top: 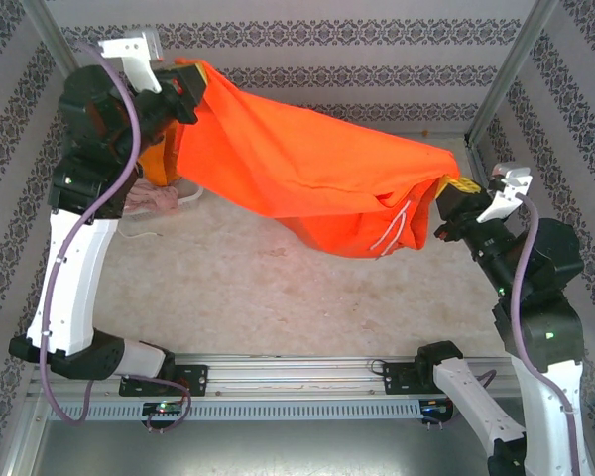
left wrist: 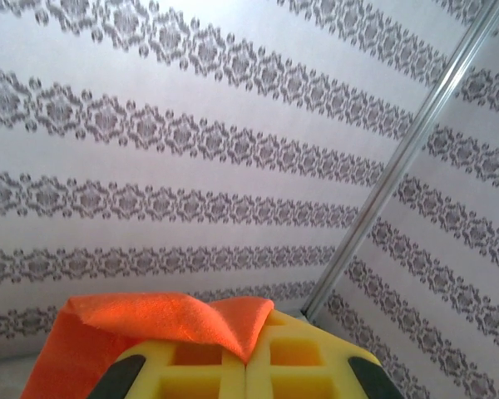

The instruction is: Fold and stack the shorts

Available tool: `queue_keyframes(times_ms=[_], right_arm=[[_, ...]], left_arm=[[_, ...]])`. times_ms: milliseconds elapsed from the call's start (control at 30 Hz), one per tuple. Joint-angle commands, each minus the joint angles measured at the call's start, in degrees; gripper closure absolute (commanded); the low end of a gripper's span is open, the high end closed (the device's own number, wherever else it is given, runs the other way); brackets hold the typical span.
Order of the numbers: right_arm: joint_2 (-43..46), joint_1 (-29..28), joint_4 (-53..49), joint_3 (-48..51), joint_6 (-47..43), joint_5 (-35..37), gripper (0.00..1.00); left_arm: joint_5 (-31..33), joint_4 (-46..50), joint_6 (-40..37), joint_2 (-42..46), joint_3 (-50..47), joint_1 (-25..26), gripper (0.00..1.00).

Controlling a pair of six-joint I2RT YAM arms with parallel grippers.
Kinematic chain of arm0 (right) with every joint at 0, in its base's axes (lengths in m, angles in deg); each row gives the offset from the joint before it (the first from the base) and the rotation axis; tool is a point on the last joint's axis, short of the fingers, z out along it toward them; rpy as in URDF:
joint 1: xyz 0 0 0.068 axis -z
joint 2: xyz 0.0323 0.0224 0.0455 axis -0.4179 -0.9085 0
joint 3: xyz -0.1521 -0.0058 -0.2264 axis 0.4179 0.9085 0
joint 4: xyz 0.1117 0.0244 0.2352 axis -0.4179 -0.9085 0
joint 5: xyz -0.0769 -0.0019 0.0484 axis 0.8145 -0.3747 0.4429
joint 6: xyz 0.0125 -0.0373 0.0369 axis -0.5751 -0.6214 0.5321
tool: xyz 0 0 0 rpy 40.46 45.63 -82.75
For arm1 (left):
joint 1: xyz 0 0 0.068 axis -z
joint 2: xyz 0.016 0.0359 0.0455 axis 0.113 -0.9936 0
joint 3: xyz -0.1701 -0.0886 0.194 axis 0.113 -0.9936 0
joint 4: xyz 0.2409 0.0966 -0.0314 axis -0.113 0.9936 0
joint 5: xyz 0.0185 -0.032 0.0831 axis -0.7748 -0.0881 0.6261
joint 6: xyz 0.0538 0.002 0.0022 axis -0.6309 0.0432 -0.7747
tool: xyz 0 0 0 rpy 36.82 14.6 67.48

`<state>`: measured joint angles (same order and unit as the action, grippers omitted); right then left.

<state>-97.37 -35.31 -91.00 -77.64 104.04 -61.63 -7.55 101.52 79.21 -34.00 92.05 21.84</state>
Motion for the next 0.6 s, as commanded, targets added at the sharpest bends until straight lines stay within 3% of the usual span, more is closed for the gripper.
queue_keyframes(times_ms=[0, 267, 367, 400, 533, 567], right_arm=[[-3.16, -0.02, 0.57, -2.09, 5.21, 2.07, 1.00], [-17.41, 0.50, -0.31, -2.49, 5.53, 14.33, 1.00], [-25.16, 2.38, 2.17, -2.68, 6.57, 14.33, 0.92], [-28.21, 3.47, 2.87, -3.19, 7.44, 13.35, 0.87], [-38.46, 8.49, 3.44, -7.21, 13.31, 7.19, 0.52], [-39.70, 9.51, 3.48, -7.78, 14.59, 5.20, 0.43]], left_arm=[[3.15, 6.40, -2.27, -7.54, 7.34, -0.05, 1.00], [0.07, 12.97, 2.42, -37.95, 35.67, -1.64, 1.00], [-3.00, 10.54, 6.57, -47.54, 39.29, -3.37, 0.96], [-4.16, 9.26, 7.80, -50.19, 39.23, -3.87, 0.91], [-8.48, 6.18, 9.56, -55.63, 39.33, -5.08, 0.37], [-9.95, 6.88, 9.35, -55.26, 39.31, -5.18, 0.28]])
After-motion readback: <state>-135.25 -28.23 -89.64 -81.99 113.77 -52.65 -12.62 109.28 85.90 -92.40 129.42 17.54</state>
